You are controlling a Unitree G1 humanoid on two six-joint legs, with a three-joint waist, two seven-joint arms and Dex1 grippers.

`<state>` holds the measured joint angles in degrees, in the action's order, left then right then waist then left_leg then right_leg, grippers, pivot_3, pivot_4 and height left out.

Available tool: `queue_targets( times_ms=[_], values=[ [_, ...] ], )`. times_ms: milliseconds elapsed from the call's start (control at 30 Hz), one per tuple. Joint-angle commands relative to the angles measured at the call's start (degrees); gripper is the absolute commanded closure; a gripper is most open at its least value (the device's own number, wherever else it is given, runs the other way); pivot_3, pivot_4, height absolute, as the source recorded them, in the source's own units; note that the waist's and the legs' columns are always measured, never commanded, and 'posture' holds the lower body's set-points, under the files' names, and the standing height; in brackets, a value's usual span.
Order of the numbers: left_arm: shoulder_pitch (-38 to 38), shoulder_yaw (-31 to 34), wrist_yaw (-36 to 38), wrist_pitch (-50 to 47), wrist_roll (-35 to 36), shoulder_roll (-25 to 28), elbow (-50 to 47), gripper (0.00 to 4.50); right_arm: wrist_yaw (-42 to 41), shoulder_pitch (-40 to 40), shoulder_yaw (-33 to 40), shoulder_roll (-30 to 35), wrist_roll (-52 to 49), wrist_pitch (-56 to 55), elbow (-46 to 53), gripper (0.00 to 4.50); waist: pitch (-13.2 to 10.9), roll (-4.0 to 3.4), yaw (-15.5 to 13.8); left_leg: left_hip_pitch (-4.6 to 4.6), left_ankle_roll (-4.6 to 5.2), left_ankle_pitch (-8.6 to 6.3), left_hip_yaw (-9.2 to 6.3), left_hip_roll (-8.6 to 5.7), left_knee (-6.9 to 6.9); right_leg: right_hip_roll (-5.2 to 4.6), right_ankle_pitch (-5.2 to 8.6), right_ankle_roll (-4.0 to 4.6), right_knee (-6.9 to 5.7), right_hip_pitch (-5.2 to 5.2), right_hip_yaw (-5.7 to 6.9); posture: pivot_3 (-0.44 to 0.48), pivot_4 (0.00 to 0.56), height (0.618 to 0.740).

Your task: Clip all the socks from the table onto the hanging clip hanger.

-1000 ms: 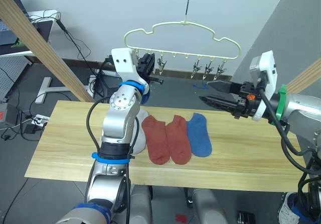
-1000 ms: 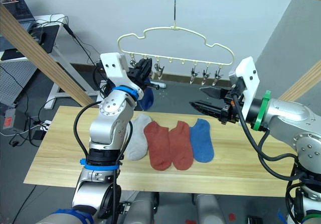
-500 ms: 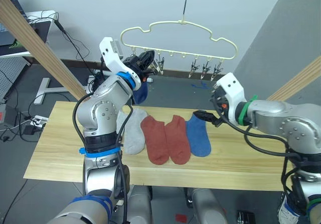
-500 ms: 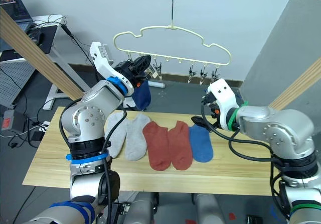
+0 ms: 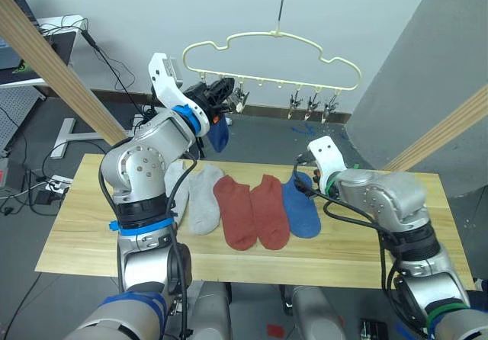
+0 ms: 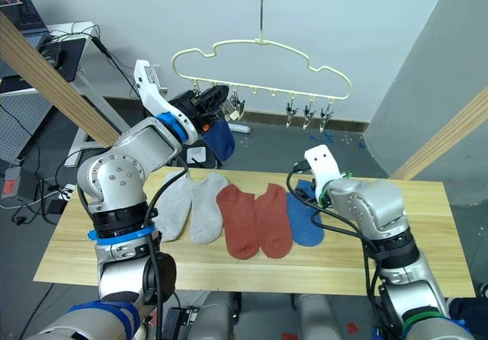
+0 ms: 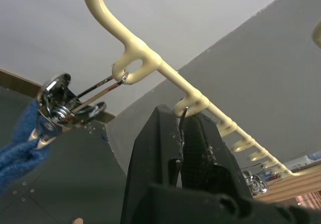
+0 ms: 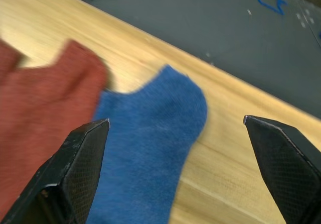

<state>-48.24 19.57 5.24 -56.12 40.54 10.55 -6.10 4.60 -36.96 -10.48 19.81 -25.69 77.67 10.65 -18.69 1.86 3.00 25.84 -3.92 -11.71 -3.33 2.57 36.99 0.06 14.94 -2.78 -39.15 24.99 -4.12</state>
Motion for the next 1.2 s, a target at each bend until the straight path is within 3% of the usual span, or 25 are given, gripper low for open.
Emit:
queue_targets(
  times_ms=[33, 500, 1100, 1200],
  values=[
    [-1.8, 0.7, -0.6, -1.4, 2.7, 0.4, -2.4, 4.40, 1.0, 0.6, -0.2, -2.3, 4.3, -2.7, -1.5, 0.02, 0.0, 0.00, 0.0, 0.00, 0.00, 0.00, 0.00, 0.00, 0.00, 0.00, 0.00, 0.00, -0.01, 0.01, 0.00, -0.044, 0.339, 0.740],
    [-2.6, 2.0, -2.9, -4.9, 6.1, 2.1, -2.4, 4.40, 0.8, 1.4, 1.5, -10.4, 13.4, -9.0, -10.5, 0.02, 0.0, -0.02, -0.1, 0.01, 0.00, 0.00, 0.00, 0.00, -0.04, 0.00, 0.00, 0.00, 0.04, 0.01, 0.01, -0.012, 0.350, 0.740],
    [-2.5, 1.8, -4.7, -6.3, 8.0, 3.6, -3.2, 4.40, -1.4, 2.1, 4.1, -14.2, 18.8, -15.0, -21.2, 0.02, 0.0, -0.02, -0.7, -0.06, -0.02, 0.01, 0.00, 0.00, -0.03, 0.01, -0.01, 0.02, 0.04, -0.04, 0.00, 0.022, 0.351, 0.740],
    [-2.4, 1.8, -4.9, -6.5, 8.3, 3.7, -3.3, 4.40, -0.9, 2.3, 5.2, -14.8, 19.3, -13.9, -21.1, 0.65, 0.0, -0.02, -0.7, -0.06, -0.03, 0.01, 0.00, 0.00, -0.04, 0.01, -0.01, 0.01, 0.04, -0.03, 0.00, 0.022, 0.351, 0.740]
  ],
)
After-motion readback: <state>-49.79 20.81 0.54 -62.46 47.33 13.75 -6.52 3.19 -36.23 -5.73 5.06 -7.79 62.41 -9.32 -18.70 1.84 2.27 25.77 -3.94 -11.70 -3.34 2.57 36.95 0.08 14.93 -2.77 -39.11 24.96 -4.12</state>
